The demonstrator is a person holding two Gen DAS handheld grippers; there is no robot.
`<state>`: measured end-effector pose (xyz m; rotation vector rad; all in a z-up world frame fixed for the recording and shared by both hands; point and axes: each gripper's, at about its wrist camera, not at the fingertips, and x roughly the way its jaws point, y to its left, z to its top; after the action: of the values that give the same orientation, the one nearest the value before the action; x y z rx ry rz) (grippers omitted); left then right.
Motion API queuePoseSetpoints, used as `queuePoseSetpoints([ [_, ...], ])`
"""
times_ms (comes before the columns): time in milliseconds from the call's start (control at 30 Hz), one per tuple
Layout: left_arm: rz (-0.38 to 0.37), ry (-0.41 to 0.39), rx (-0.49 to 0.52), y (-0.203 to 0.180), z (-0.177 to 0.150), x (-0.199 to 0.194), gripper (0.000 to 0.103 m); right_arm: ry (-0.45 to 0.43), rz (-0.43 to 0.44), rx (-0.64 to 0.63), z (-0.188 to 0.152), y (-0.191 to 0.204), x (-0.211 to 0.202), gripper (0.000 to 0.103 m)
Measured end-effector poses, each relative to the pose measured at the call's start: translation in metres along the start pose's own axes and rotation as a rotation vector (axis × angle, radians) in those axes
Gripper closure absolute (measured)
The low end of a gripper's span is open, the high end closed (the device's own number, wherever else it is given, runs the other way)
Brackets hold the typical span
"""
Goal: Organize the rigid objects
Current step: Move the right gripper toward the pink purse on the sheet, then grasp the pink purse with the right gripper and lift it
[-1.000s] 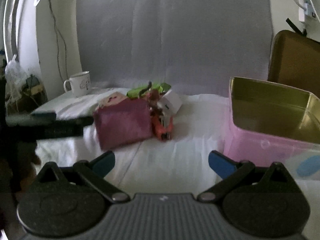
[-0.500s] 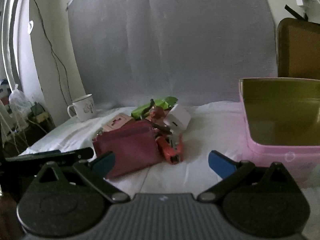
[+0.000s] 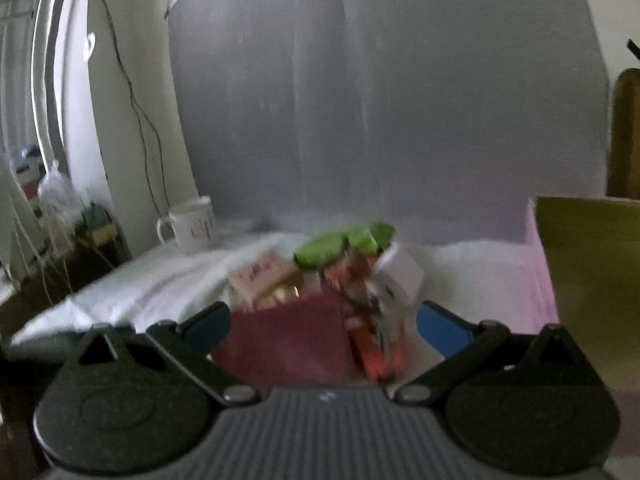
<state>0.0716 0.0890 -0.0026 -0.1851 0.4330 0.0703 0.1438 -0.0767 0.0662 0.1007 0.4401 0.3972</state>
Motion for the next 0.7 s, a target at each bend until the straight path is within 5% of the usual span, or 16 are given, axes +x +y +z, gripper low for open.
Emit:
queuePoseSetpoints([
  [100,-0.005,0.005,0.0,0.0,0.0,0.002,0.0,0.021,0.026,0.068,0.017,-0.008,0.021,0.012],
  [267,-0.025,0.007,0.002,0.0,0.0,0.002,0.0,0.163,0.08,0.141,0.019,-0.018,0.057,0.048],
  [700,-0.126,-0.016,-0.142,0.02,0.004,-0.004,0.0,0.243,0.173,0.182,-0.023,-0.019,0.021,0.047],
])
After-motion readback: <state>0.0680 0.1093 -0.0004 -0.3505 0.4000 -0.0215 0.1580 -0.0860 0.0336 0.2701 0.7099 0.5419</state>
